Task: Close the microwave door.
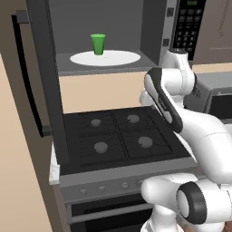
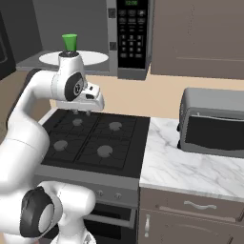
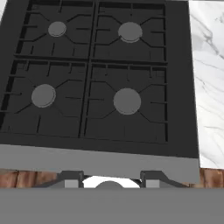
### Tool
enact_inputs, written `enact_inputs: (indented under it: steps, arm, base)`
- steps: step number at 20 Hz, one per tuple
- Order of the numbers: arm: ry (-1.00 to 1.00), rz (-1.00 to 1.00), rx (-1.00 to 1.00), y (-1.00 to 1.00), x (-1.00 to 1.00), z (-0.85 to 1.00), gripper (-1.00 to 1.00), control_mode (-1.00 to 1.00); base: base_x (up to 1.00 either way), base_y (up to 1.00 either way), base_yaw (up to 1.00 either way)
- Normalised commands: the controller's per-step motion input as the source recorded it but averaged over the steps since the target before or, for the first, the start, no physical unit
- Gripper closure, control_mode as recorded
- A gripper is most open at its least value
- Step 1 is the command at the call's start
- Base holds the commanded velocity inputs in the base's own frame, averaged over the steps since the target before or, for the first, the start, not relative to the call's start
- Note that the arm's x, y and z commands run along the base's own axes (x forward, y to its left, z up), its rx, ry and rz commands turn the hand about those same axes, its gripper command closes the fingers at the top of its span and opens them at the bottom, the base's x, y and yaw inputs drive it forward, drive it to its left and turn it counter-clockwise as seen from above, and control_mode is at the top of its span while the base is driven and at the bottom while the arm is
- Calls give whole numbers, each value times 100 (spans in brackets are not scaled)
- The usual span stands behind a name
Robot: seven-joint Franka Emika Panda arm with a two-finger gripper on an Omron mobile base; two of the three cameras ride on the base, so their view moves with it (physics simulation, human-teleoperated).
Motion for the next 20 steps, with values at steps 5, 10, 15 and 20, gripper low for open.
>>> enact_inputs:
  steps: [5,10,15,20]
  arm:
    - [-14,-4,0,41,-40,7,-100,-100]
    - [-46,-11,-1,59,-84,63,-100,-100]
    - [-48,-14,-1,47,-78,94,-100,-100]
    - [-48,-12,0,23,-97,97,-100,-100]
  base:
    - [0,0,0]
    - [0,0,0]
    - [0,0,0]
    - [0,0,0]
